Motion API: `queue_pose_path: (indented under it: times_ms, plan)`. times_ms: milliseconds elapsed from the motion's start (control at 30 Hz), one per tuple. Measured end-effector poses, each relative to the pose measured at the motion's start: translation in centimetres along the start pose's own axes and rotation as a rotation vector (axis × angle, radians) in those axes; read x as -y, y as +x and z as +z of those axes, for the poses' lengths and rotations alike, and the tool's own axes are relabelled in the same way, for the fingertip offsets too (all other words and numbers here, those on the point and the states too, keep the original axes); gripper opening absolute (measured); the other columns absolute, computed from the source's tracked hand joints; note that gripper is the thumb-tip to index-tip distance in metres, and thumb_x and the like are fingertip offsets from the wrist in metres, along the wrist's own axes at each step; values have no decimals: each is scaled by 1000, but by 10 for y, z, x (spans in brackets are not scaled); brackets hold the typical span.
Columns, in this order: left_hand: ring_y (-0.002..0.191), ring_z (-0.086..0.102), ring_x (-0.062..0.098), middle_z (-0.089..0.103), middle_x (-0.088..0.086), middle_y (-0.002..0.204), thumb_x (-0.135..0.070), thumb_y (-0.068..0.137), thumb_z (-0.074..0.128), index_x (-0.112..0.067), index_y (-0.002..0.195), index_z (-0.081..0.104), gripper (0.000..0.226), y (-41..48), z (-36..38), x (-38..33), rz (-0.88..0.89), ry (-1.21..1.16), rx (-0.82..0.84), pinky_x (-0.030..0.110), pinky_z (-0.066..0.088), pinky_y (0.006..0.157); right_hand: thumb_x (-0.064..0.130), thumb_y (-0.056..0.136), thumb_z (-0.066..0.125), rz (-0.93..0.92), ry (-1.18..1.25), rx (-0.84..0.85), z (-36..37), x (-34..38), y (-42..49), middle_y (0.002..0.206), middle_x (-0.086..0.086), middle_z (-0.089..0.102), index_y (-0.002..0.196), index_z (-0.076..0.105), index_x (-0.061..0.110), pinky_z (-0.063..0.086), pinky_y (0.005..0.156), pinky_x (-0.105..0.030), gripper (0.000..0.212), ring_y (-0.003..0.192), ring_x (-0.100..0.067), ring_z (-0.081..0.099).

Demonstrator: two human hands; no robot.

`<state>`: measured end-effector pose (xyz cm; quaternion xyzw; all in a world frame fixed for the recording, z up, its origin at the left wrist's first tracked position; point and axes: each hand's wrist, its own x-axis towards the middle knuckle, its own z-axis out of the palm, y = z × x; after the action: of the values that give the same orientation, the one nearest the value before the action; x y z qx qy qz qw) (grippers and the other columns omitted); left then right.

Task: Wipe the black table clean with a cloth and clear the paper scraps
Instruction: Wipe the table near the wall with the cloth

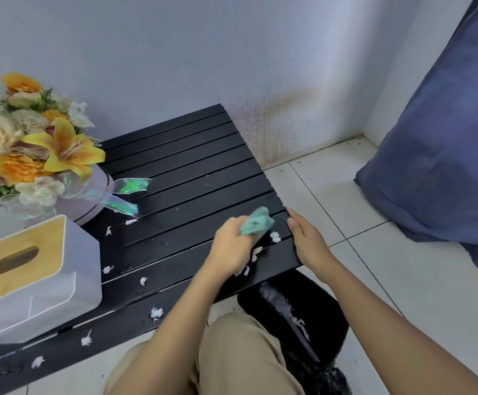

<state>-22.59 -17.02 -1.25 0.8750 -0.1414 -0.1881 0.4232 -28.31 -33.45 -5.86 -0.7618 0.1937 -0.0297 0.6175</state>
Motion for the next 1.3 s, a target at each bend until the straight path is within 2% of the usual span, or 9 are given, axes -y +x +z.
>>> queue_pose_path:
  times_ms: [100, 200, 333, 500, 700, 867, 967, 1100, 1300]
  plan:
    - [46, 49, 28, 48, 10, 48, -33, 84, 56, -12, 86, 58, 21, 9, -33, 19, -150, -258, -152, 38, 38, 48, 23, 106, 32, 40, 76, 38, -1, 5, -3, 135, 14, 55, 141, 48, 30, 39, 103, -22, 39, 123, -3, 50]
    - [68, 54, 34, 54, 12, 70, -26, 88, 53, -19, 75, 56, 15, -2, -45, 38, -179, 35, -314, 34, 36, 60, 31, 104, 39, 176, 251, 97, -6, 3, -3, 132, 11, 60, 140, 49, 32, 49, 96, -28, 37, 116, -7, 59]
    - [97, 53, 30, 50, 8, 106, -7, 78, 50, -24, 131, 54, 56, -38, -5, 30, -153, 376, -383, 35, 44, 78, 22, 103, 45, 279, 435, 93, -10, 3, -4, 127, 1, 63, 141, 44, 26, 54, 79, -27, 39, 105, -13, 65]
    - [101, 46, 21, 45, 0, 111, -12, 81, 50, -22, 142, 40, 63, -48, 38, -3, -89, 485, -348, 32, 44, 83, 12, 102, 44, 243, 440, 66, -6, 3, -2, 126, -6, 64, 142, 46, 24, 57, 78, -30, 41, 108, -20, 66]
    - [42, 49, 20, 52, 4, 53, -25, 92, 58, -18, 91, 66, 11, -41, -3, -4, -132, -277, -75, 29, 32, 46, 10, 102, 44, 232, 475, 77, -6, 0, -2, 122, -9, 66, 138, 50, 23, 57, 70, -27, 39, 100, -20, 68]
    - [56, 52, 31, 47, 6, 63, -29, 92, 56, -18, 77, 60, 19, -36, -47, 23, -65, -8, -248, 29, 34, 49, 13, 102, 44, 201, 426, 61, -5, -3, -1, 126, -4, 64, 139, 50, 23, 56, 83, -29, 38, 110, -18, 64]
    - [97, 50, 27, 53, 2, 106, -10, 84, 54, -32, 120, 62, 43, -43, -13, 29, -129, 371, -290, 33, 40, 81, 13, 103, 44, 186, 409, 55, -4, -3, -1, 124, -3, 65, 136, 51, 24, 55, 82, -27, 36, 109, -16, 65]
    - [98, 40, 20, 46, -3, 115, -10, 80, 51, -32, 139, 45, 63, -53, 33, -1, -96, 468, -334, 32, 37, 89, 14, 102, 45, 180, 396, 50, -4, -8, 1, 131, -5, 61, 140, 49, 23, 51, 96, -35, 39, 117, -18, 60]
    - [64, 53, 17, 54, -4, 71, -31, 90, 55, -23, 83, 65, 15, -34, 21, -13, -53, 56, -48, 28, 41, 58, 19, 100, 49, 177, 372, 73, -6, -14, 3, 143, 2, 51, 143, 46, 26, 31, 116, -38, 43, 134, -12, 44]
